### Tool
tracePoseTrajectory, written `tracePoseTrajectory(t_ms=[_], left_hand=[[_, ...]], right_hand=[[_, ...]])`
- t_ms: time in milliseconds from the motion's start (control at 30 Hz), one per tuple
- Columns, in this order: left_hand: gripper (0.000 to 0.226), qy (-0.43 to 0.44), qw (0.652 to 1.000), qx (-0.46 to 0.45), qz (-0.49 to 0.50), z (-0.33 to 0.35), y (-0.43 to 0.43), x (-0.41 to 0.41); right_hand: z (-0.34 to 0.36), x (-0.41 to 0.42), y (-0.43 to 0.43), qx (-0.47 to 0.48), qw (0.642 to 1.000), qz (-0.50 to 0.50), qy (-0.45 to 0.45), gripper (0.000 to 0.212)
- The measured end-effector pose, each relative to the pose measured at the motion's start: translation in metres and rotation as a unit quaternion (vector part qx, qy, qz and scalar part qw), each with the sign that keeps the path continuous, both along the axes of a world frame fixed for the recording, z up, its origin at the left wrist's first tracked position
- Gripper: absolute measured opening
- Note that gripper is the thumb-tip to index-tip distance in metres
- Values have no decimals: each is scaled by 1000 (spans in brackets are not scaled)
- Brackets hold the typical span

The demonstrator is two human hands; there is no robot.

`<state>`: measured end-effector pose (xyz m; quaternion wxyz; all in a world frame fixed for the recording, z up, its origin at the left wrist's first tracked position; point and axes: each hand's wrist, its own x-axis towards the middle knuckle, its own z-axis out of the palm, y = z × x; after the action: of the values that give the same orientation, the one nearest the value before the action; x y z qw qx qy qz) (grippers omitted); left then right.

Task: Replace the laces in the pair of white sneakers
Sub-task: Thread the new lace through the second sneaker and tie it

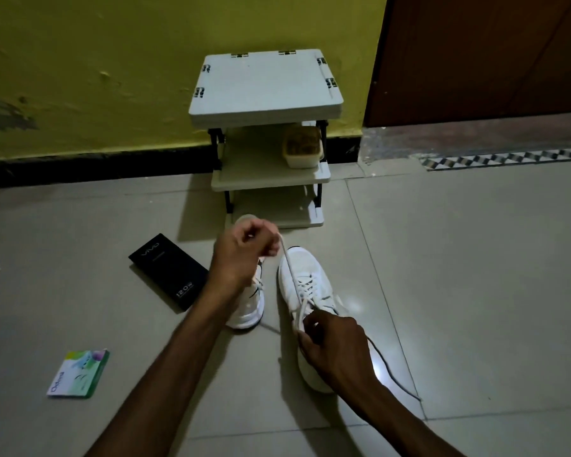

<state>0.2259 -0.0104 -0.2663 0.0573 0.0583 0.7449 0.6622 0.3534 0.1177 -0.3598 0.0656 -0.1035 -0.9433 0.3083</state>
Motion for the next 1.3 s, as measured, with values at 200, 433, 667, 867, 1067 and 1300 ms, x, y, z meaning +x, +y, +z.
tracePoseTrajectory(t_ms=[200, 433, 667, 867, 1067, 1300], left_hand=[[17, -183, 959, 203, -72, 28, 10, -2], [38, 20, 816, -524, -244, -54, 14, 36], [36, -130, 970, -159, -131, -8, 15, 12], [55, 16, 796, -573, -195, -13, 14, 10], [40, -32, 886, -356, -295, -39, 12, 24], [41, -97, 970, 45, -217, 28, 7, 13]], right_hand=[[-3, -2, 0, -27, 999, -14, -16, 23], [-7, -3, 1, -16, 1000, -10, -8, 27], [-6, -5, 2, -12, 999, -6, -29, 31], [-5, -3, 1, -18, 1000, -4, -17, 31], [-5, -4, 0, -9, 1000, -3, -18, 31], [-3, -4, 1, -12, 999, -5, -32, 30]])
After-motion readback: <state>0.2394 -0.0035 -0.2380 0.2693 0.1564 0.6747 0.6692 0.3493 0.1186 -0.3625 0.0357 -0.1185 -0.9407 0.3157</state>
